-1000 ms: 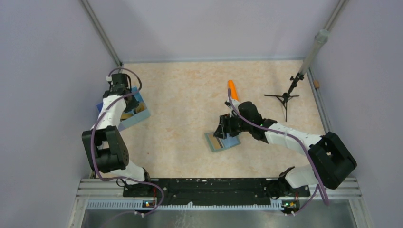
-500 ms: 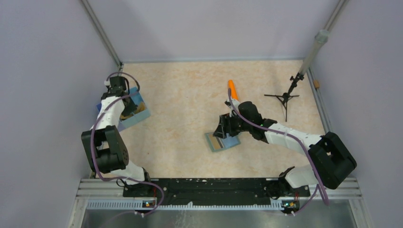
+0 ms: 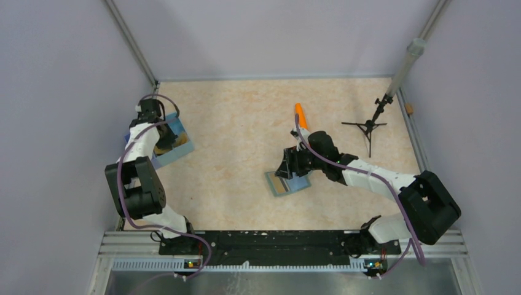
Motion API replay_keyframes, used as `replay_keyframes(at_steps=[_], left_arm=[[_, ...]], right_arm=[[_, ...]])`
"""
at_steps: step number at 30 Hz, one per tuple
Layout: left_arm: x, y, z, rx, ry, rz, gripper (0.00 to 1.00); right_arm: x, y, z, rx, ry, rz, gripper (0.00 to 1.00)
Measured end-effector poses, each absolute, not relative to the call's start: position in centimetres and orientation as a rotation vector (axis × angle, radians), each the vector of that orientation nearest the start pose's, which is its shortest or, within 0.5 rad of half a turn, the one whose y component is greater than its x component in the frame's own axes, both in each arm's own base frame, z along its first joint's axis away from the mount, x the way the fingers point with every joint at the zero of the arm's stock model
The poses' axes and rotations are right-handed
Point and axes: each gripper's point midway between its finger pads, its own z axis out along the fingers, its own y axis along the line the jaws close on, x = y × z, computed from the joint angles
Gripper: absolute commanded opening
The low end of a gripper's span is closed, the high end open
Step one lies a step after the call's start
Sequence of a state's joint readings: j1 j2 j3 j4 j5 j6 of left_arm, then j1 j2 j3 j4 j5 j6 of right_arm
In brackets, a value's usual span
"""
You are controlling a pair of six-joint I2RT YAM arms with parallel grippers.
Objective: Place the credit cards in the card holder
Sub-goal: Pick up the credit card from the storage box.
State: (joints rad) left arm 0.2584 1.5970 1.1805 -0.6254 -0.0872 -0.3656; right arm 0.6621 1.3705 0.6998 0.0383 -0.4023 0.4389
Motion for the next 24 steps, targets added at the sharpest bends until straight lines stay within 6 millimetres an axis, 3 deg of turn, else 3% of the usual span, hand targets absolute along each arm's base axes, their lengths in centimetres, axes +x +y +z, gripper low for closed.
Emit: replay_keyframes(at_steps=[11, 24], left_arm=[[35.5, 9.6, 10.3, -0.827, 2.459, 0.086, 0.0], [34.6, 9.5, 15.0, -0.764, 2.336, 0.071, 0.0]], right_arm=[[23.0, 28.8, 10.1, -0.503, 2.298, 1.029, 0.66], [23.0, 28.2, 9.9, -0.488, 2.315, 0.992, 0.67]])
